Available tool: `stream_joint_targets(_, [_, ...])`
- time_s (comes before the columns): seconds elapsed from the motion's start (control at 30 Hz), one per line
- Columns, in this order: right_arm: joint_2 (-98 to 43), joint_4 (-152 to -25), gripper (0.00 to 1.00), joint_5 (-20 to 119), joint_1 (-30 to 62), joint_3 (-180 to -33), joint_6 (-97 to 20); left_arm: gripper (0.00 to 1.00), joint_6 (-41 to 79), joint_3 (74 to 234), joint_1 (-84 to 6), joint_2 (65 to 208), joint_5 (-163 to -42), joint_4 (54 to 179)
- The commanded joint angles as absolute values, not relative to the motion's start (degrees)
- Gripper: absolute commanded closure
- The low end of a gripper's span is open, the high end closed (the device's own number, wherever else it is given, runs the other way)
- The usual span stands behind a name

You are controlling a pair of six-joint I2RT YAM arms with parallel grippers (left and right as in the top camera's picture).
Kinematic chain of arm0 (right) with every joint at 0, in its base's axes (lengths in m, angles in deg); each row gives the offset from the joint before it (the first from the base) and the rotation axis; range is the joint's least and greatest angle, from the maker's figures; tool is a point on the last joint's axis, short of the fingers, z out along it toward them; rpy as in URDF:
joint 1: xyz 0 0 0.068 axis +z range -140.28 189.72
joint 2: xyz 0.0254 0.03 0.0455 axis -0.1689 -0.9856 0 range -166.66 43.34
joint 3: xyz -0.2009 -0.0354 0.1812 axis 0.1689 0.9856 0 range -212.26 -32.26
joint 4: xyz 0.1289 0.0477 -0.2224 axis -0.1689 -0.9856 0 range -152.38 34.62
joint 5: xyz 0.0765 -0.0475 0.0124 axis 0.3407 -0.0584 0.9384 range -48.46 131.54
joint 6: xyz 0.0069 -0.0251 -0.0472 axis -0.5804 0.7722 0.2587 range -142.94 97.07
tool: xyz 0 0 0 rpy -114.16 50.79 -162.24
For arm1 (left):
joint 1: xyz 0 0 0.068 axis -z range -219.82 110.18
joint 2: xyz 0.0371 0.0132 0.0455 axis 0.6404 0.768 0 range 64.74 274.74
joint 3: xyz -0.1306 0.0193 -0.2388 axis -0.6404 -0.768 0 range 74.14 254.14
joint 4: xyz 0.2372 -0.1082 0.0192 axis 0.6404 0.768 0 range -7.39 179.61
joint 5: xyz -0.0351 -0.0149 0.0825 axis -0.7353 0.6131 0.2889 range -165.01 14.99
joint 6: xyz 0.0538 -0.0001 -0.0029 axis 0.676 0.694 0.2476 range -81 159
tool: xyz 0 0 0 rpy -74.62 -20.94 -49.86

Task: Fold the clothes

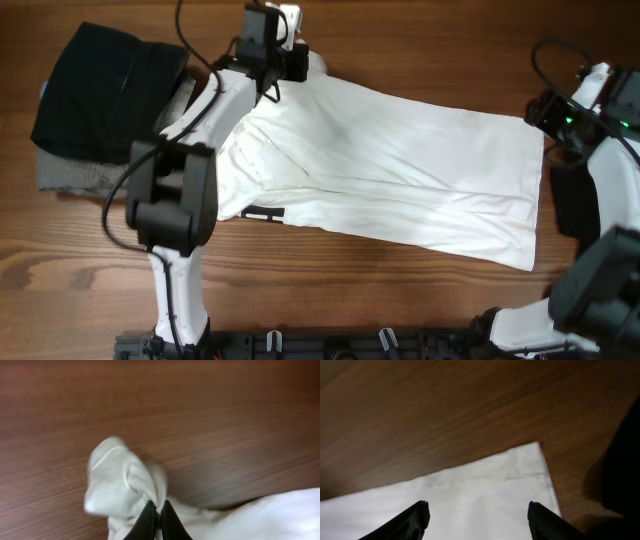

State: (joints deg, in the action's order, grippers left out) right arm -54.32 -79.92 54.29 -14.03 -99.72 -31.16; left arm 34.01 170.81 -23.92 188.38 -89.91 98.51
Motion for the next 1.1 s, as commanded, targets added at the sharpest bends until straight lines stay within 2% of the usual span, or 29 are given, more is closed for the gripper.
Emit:
stream_joint_targets(0.0, [-60.95,-75.17,0.28,48.67,-13.92,-99.11,-30.46,0.96,34.27,171.13,-23.86,182.52,-90.39,100.78])
stream_joint_targets(0.17, [-69.1,-69.67,0.22,45.46,-13.94,-99.11,-30.46,0.96,34.25,171.13,-23.81,181.43,-90.41,104.48])
stream_joint_targets(0.37, [-76.44,-65.49,0.24,54.29,-13.83,-99.11,-30.62,0.96,34.25,171.13,-23.81,181.43,-90.41,106.88])
stream_joint_targets(0.53, [-78.19,-63.79,0.4,56.21,-12.26,-99.11,-30.38,0.96,34.27,171.13,-23.81,181.43,-90.39,107.54])
stream_joint_targets(0.67, [-78.17,-64.11,0.62,58.9,-10.66,-99.11,-29.0,0.96,34.27,171.13,-23.81,181.43,-90.39,108.69])
stream_joint_targets(0.7, [-78.13,-64.55,0.72,57.83,-10.59,-99.2,-29.83,0.96,34.27,171.13,-23.83,181.43,-90.36,108.93])
stream_joint_targets(0.73, [-77.78,-65.67,0.88,54.64,-10.75,-99.55,-33.42,0.96,34.27,171.13,-23.88,181.43,-90.17,109.13])
stream_joint_targets(0.77, [-77.16,-66.74,0.96,52.04,-11.03,-99.94,-36.65,0.96,34.29,171.13,-23.88,181.43,-89.69,109.24])
stream_joint_targets(1.07, [-56.51,-75.74,0.96,52.78,-13.52,-101.1,-38.27,0.96,34.29,171.13,-24.1,180.01,-86.36,112.91])
